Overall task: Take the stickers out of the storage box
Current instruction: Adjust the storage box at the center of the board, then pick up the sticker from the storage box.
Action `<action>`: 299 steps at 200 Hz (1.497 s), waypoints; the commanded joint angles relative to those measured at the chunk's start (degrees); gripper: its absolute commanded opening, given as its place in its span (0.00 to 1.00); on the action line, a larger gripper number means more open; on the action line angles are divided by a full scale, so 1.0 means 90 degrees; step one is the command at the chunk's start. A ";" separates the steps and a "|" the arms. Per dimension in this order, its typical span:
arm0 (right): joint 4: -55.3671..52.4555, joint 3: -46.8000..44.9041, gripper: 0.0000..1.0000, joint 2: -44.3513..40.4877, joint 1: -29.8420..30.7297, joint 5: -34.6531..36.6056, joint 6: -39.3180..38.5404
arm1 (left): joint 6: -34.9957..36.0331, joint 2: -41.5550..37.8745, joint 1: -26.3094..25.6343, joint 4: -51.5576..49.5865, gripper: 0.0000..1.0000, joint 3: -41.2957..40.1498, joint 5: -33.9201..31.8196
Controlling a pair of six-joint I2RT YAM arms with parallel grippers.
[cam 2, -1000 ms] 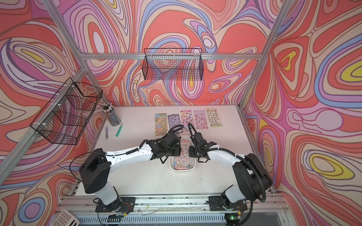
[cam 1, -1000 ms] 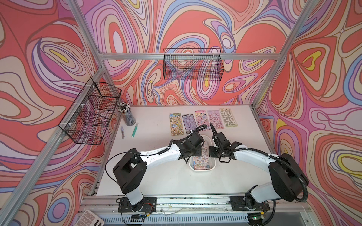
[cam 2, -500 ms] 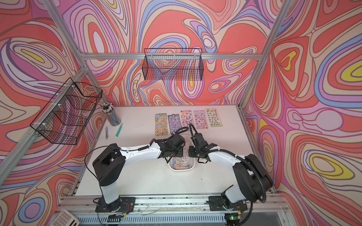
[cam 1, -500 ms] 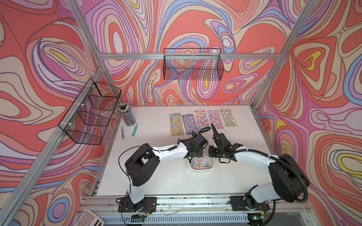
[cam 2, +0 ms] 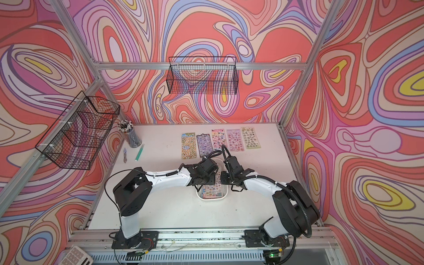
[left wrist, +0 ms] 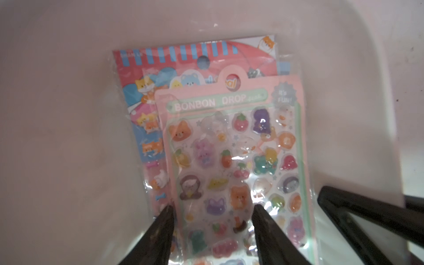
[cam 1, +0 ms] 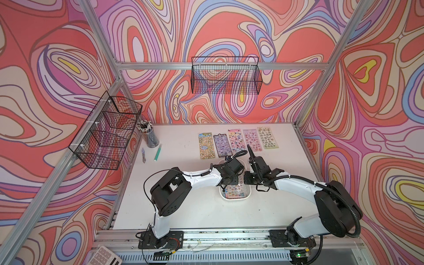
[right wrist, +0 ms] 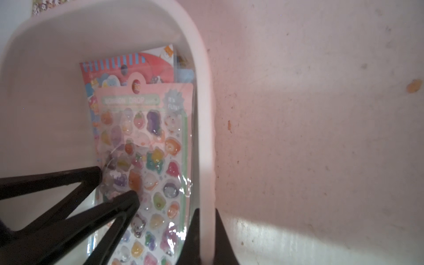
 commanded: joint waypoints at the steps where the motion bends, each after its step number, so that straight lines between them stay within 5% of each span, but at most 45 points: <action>1: 0.0074 -0.0130 0.02 -0.0084 -0.0029 -0.0112 0.0108 | -0.0156 0.0215 -0.0021 -0.0092 0.55 -0.0018 0.0045; 140: 0.0212 -0.0238 0.02 0.0030 -0.0032 -0.0218 0.0107 | -0.0362 -0.0430 -0.0025 0.0328 0.32 -0.0365 0.0260; 299: 0.0263 -0.0207 0.01 0.0165 -0.0028 -0.0245 0.0076 | -0.0569 -0.0707 0.0002 0.0534 0.38 -0.0583 0.0371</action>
